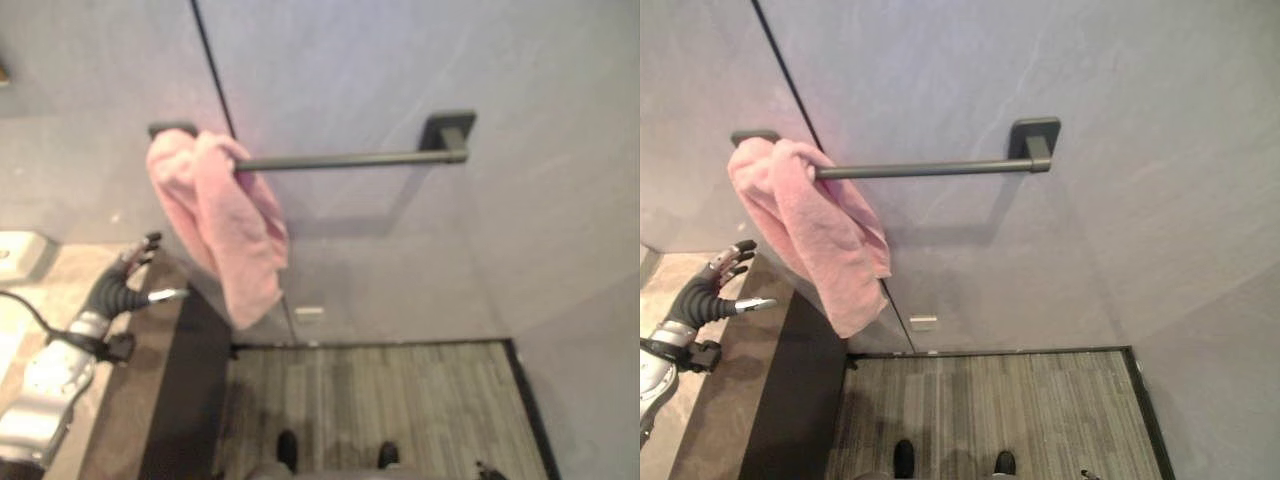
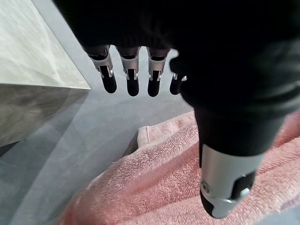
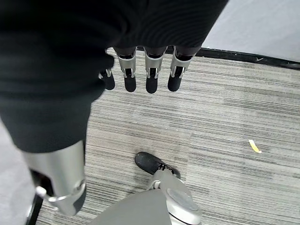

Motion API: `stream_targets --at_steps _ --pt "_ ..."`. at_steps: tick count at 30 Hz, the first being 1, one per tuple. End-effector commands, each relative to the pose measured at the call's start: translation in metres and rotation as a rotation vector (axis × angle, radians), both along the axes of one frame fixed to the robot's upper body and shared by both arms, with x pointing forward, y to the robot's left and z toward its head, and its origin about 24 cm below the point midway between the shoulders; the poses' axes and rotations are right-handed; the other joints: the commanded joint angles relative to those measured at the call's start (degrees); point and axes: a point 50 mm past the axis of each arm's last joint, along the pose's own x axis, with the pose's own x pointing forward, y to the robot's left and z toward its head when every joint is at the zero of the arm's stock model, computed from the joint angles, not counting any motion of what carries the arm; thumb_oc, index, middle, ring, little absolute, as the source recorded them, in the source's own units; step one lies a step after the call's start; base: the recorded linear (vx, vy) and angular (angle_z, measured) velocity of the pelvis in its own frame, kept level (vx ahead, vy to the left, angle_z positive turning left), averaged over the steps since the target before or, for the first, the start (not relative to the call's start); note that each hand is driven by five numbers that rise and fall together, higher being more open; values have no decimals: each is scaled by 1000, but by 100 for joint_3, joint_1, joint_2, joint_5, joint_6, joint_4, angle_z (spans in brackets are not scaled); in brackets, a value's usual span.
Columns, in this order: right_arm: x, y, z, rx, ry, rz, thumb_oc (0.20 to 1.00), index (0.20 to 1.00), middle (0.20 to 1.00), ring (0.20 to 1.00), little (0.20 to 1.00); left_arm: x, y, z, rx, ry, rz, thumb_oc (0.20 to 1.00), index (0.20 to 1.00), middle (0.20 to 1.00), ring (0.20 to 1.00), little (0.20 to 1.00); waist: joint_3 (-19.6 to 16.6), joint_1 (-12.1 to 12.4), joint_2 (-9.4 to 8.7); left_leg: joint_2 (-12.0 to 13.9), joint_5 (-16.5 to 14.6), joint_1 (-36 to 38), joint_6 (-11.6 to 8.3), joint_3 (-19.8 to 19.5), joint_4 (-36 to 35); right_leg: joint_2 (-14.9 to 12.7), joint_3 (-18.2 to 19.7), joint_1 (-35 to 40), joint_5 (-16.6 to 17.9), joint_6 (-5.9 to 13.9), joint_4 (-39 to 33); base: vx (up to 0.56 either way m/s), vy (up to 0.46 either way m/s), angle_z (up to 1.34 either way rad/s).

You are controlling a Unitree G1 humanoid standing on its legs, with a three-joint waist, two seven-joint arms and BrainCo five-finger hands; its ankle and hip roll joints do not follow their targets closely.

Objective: Put brush and paste in cup on sink, flatten towel.

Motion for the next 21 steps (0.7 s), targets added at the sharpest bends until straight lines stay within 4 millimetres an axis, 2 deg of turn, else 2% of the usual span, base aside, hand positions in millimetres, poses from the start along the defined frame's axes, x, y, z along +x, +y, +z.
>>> stream_targets --at_steps 1,21 --pt "17 -1 3 -29 -28 58 1000 1000 1000 1000 1000 13 2 28 -26 -178 26 1000 1000 1000 1000 1000 81 -57 -196 93 -317 221 -61 58 79 -386 215 2 625 363 16 17 -5 -6" --pt "16 1 2 -34 -15 92 1000 1000 1000 1000 1000 19 -11 23 -180 -255 42 1000 1000 1000 1000 1000 38 -208 -273 186 -392 394 -85 243 79 -299 391 52 581 335 -11 18 -7 -5"
